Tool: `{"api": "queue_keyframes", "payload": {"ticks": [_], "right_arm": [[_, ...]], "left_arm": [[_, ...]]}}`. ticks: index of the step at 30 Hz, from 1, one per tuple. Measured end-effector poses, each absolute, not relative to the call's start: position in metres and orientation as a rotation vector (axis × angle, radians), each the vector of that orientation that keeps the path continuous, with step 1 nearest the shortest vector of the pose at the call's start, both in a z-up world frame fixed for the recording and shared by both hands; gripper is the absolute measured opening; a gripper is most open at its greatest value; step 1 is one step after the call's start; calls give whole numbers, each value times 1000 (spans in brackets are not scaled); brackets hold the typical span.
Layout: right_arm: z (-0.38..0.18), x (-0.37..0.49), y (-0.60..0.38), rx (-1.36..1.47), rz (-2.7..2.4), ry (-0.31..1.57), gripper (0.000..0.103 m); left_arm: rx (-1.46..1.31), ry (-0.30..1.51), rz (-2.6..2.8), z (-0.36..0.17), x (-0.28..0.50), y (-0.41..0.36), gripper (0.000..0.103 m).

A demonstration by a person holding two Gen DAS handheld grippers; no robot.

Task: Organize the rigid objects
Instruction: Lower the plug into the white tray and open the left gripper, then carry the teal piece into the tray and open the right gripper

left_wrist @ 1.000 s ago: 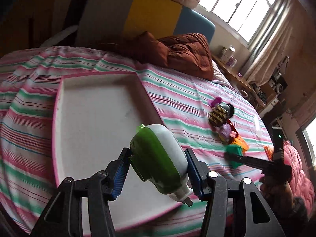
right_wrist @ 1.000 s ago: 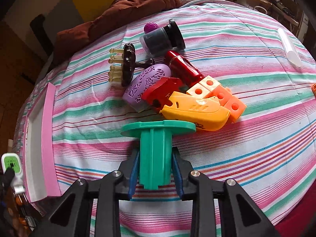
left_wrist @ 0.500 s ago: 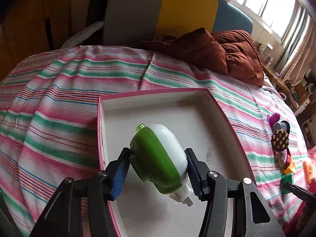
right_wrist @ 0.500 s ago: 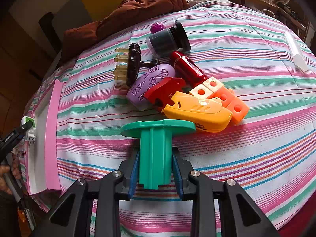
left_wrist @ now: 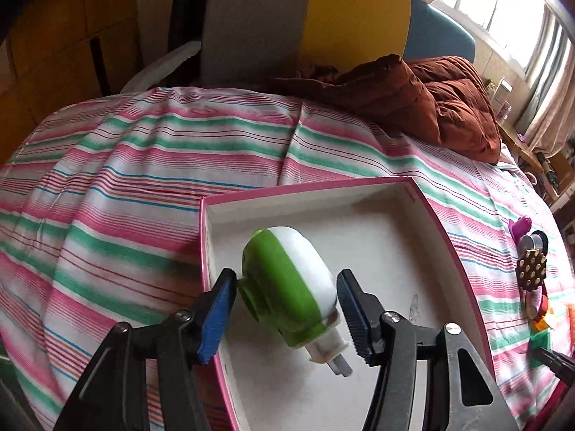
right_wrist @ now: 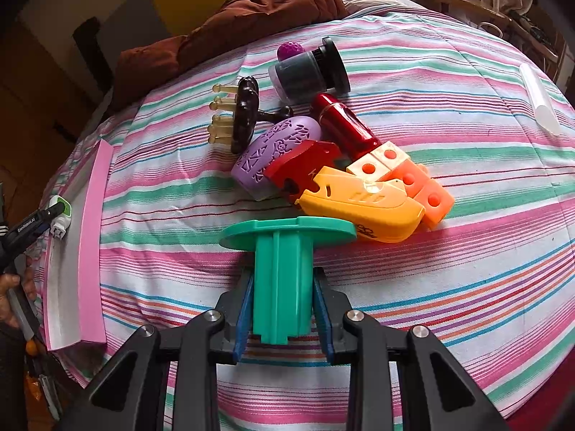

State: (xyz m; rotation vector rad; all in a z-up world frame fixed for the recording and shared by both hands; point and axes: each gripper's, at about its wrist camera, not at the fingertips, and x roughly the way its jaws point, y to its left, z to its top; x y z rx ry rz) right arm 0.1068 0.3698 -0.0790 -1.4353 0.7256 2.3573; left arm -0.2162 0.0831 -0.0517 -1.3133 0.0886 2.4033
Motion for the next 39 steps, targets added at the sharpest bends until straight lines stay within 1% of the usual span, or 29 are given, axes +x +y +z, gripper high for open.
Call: {"api": "queue_keyframes", "payload": {"ticks": [1, 2, 10, 16, 19, 25, 33, 39], "right_arm": [[-79, 107, 370, -1434, 2356, 726, 30], [-79, 106, 370, -1432, 2355, 730, 30], [-80, 106, 365, -1426, 2366, 679, 30], [-80, 103, 356, -1435, 2379, 564, 30], [-80, 102, 351, -1438, 2382, 516, 30], [-78, 105, 341, -1454, 2405, 475, 30], [-80, 108, 329, -1447, 2425, 406, 30], [-80, 107, 326, -1443, 2436, 377, 30]], "left_arm": [[-1302, 70, 2412, -49, -213, 80, 69], [-1284, 54, 2427, -46, -209, 77, 72], [-1217, -27, 2503, -25, -169, 53, 73], [-1196, -69, 2536, -17, -114, 41, 73], [-1197, -75, 2550, -14, -86, 43, 77], [-1171, -43, 2544, -8, -45, 58, 81], [-1148, 35, 2550, -5, -20, 72, 81], [-1162, 41, 2546, -8, -15, 75, 81]]}}
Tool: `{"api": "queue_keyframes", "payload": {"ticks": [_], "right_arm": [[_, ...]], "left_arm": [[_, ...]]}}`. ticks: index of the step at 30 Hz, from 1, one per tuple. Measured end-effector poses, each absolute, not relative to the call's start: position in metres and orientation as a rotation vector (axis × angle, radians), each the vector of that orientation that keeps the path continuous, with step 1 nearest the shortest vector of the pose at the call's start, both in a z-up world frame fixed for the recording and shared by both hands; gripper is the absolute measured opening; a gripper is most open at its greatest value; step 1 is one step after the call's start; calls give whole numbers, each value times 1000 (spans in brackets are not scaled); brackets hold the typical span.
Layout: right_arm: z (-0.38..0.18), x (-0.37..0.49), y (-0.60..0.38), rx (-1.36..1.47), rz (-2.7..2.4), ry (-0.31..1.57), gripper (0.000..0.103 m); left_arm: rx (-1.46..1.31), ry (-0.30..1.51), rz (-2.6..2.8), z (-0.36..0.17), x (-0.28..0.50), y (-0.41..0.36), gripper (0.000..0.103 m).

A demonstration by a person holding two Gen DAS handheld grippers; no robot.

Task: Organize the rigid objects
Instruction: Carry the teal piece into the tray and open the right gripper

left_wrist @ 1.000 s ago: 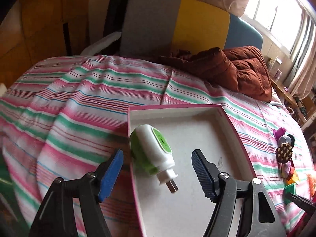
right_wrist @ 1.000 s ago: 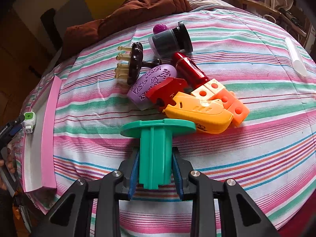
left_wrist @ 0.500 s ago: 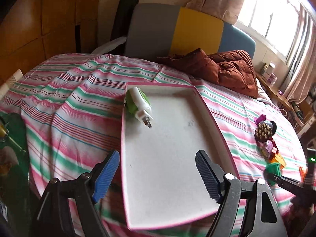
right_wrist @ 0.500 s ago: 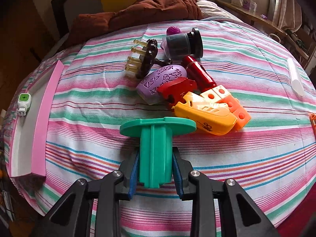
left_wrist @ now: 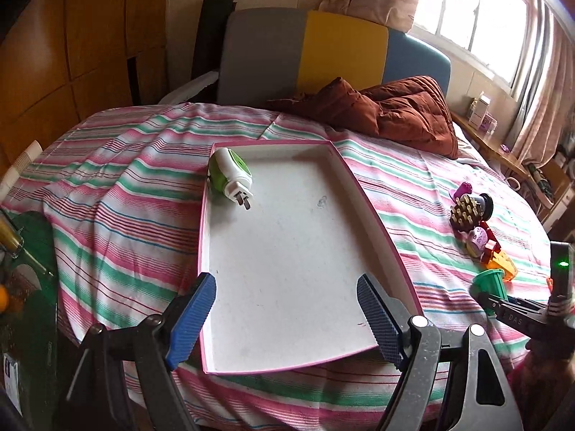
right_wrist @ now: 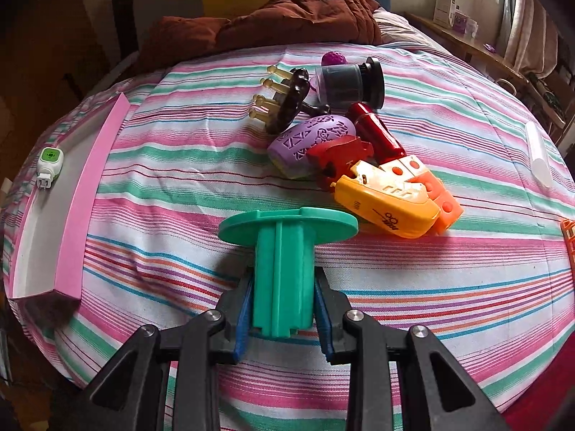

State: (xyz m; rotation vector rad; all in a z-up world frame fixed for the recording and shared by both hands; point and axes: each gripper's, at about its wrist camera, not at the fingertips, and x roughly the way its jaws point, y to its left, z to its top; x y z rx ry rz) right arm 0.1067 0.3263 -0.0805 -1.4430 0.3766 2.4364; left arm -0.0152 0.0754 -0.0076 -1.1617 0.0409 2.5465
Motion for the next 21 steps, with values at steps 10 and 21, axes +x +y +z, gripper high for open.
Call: {"api": "queue_keyframes", "payload": {"ticks": [10, 21], "right_arm": [[-81, 105, 322, -1432, 2439, 353, 30], [-79, 109, 312, -1444, 2462, 361, 30]], "left_arm": [[-1175, 53, 2540, -11, -11, 79, 81], [-1197, 55, 2541, -16, -12, 75, 81]]}}
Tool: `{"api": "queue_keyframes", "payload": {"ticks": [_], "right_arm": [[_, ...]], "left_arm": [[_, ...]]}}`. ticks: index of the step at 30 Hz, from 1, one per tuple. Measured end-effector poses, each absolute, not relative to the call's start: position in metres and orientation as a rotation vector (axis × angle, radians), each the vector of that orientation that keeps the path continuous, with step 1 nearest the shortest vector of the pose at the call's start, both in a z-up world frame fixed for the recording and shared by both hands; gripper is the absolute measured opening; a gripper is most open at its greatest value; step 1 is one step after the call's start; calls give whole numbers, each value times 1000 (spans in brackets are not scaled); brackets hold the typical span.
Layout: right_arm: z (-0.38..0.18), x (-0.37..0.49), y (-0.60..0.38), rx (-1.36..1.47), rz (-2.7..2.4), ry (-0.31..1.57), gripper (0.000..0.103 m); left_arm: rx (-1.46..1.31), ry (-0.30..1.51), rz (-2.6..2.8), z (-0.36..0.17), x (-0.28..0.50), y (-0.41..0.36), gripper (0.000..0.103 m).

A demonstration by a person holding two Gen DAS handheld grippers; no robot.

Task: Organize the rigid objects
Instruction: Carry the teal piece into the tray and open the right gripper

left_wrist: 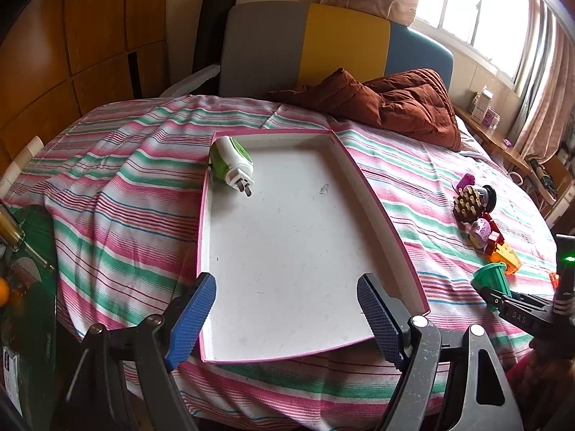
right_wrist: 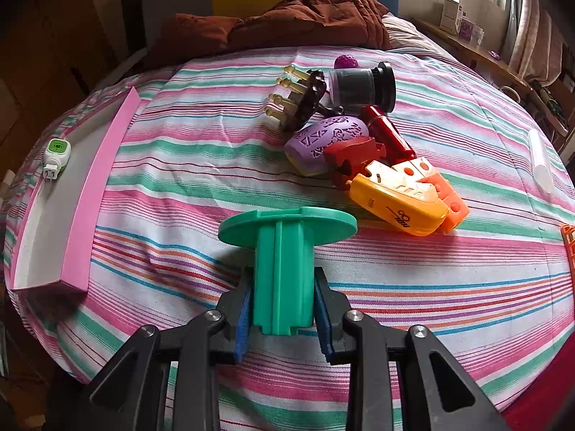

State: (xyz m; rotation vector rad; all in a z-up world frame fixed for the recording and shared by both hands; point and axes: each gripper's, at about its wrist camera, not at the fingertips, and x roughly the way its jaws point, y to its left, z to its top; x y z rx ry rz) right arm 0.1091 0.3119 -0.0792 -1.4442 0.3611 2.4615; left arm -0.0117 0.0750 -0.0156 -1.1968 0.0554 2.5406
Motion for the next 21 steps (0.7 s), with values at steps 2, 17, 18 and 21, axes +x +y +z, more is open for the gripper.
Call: {"api": "queue_keyframes", "payload": {"ticks": [2, 17, 18, 21], "right_arm": [[-78, 108, 310, -1456, 2472, 385, 29], [-19, 54, 241, -1437, 2745, 384, 29], [-15, 47, 234, -1442, 2766, 367, 29], [-8, 24, 211, -1473, 2827, 334, 29]], "left_arm": [[-1199, 55, 2540, -16, -11, 74, 81], [-1216, -5, 2589, -18, -17, 42, 81], [-1215, -9, 2596, -18, -19, 39, 81], [-1218, -26, 2617, -17, -22, 29, 81]]}}
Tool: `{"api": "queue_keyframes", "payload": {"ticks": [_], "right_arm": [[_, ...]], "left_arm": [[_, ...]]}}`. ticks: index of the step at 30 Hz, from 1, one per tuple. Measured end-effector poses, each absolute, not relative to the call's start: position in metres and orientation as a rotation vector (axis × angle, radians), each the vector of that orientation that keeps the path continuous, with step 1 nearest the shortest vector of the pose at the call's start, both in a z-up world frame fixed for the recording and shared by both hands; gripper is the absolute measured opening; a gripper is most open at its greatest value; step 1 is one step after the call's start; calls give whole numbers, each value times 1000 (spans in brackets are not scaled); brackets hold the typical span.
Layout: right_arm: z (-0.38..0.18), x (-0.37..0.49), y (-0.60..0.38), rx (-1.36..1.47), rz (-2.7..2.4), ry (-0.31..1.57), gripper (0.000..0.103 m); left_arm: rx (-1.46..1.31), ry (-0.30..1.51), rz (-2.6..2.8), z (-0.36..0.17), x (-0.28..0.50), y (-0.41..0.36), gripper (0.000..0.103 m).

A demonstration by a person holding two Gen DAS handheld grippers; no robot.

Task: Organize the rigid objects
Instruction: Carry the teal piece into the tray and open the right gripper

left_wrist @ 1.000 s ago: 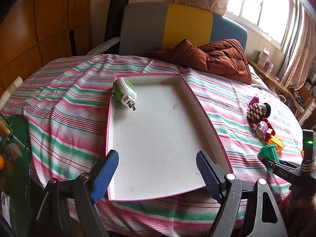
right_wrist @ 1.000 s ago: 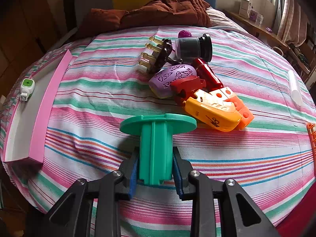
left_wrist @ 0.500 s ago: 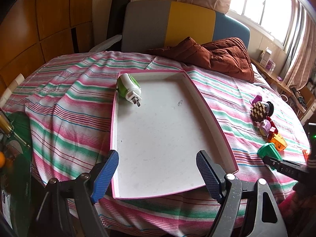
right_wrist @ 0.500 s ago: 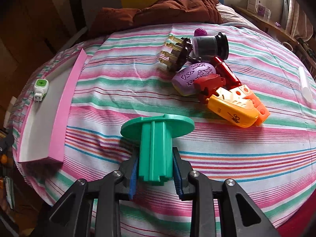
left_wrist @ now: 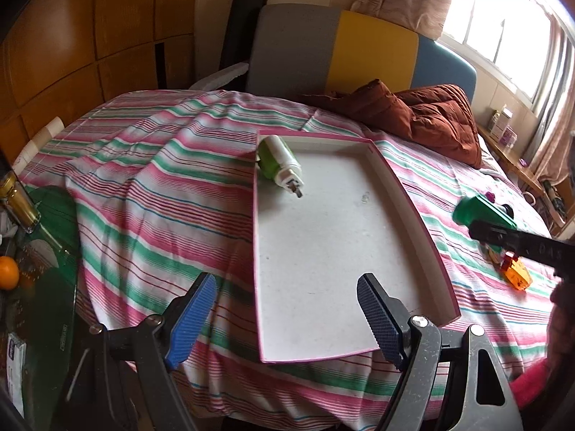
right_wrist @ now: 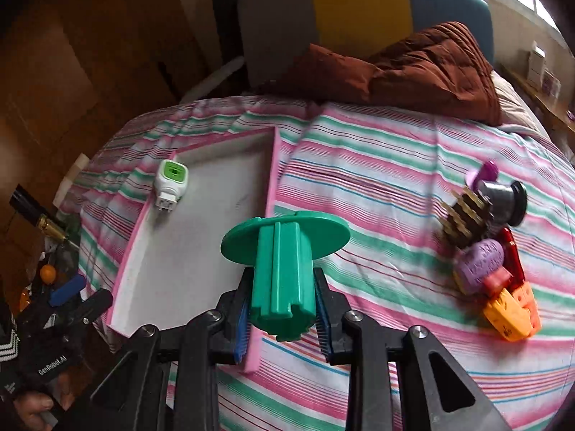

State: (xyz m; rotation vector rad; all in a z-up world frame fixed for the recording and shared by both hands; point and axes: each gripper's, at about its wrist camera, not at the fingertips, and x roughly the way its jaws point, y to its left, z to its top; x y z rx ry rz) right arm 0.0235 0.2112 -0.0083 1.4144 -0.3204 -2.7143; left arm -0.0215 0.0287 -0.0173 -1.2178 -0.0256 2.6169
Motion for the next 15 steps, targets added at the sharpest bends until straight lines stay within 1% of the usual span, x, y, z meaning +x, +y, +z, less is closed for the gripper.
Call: {"api": "queue_keyframes", "payload": {"ticks": [7, 15], "right_arm": [[-12, -47, 166, 1435, -2612, -230, 29], [-45, -118, 134, 1552, -2560, -175, 29]], "left_arm": [[-1248, -58, 2635, -22, -26, 12, 81], [-1285, -87, 2637, -28, -34, 2, 81]]}}
